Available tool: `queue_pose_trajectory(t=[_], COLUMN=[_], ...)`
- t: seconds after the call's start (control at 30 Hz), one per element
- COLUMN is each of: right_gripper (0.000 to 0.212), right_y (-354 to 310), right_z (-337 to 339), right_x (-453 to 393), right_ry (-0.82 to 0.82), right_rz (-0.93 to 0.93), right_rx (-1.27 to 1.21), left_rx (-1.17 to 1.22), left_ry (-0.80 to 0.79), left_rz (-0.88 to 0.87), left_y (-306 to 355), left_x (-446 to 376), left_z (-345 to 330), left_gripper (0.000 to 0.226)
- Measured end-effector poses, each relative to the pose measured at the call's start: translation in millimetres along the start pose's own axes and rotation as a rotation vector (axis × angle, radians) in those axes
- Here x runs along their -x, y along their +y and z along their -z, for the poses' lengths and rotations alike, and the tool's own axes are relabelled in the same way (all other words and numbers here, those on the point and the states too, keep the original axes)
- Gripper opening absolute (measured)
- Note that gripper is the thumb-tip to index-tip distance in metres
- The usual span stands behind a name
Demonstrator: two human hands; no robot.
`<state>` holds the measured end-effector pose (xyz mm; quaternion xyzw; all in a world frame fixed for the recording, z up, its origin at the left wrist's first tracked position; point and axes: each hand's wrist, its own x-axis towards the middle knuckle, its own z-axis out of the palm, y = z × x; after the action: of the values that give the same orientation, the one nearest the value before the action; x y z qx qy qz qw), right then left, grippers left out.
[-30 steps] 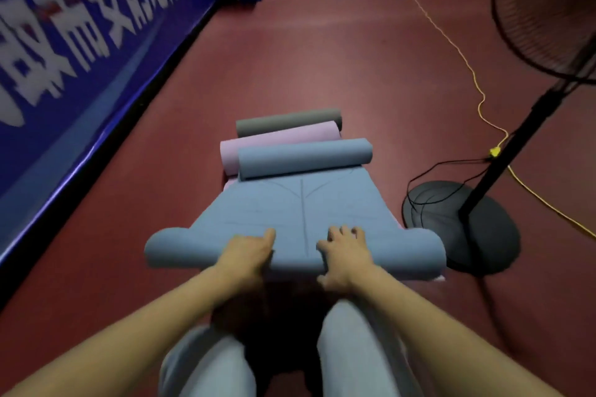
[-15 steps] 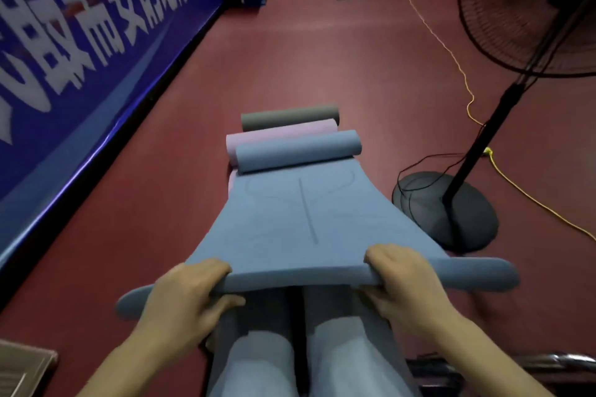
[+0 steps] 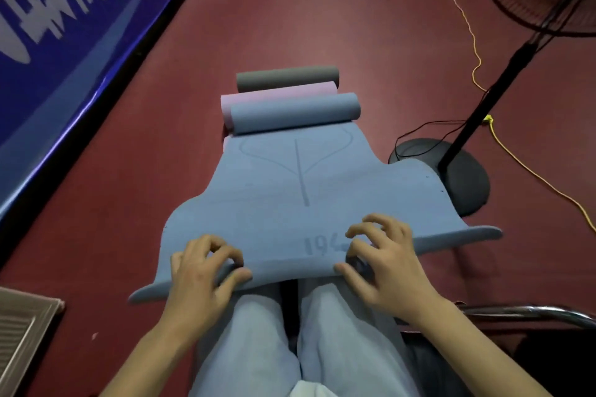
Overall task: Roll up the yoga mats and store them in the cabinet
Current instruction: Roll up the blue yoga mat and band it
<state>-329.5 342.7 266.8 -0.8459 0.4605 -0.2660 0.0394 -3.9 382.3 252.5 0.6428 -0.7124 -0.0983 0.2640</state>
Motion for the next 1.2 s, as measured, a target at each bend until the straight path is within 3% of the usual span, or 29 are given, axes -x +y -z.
queue_pose_trajectory(t=[0.07,0.3,0.4,0.47,0.57,0.87,0.93,1.03,1.13,1.2], right_gripper=[0.023,0.017,0.01,0.006,0.006,0.02,0.021,0.02,0.007,0.012], right_y=[1,-4,-5,-6,-8,4,10,22,25,25], right_z=[3,1,-4,-7,-11,-8,-12,-22,-22,-21], right_x=[9,22,19,17,17,13,11,4,-1,2], right_ry=[-0.032,0.056,0.077,0.075,0.05,-0.061,-0.165,-0.3,-0.27,-0.202], right_rz=[-0.015,-0.023,-0.029,-0.045,-0.056,-0.13,-0.151,-0.265,-0.322,-0.284], right_rx=[0.056,0.138,0.164,0.184,0.183,-0.097,-0.21,-0.39,-0.487,-0.458], left_rx=[-0.114,-0.228,-0.353,-0.378,-0.298,-0.257,-0.182,0.046,0.141,0.085], left_ry=[0.062,0.095,0.127,0.17,0.159,-0.053,-0.151,-0.239,-0.217,-0.184], left_rz=[-0.067,-0.006,0.014,-0.071,-0.197,-0.143,-0.079,0.116,0.197,0.183], left_y=[8,22,28,29,23,-2,-10,-14,-17,-17], left_x=[3,31,28,25,23,13,8,1,-5,-6], left_z=[-2,-8,-7,-10,-17,-4,2,-4,-8,-10], left_gripper=[0.022,0.042,0.037,0.028,0.029,0.038,0.044,0.031,0.032,0.032])
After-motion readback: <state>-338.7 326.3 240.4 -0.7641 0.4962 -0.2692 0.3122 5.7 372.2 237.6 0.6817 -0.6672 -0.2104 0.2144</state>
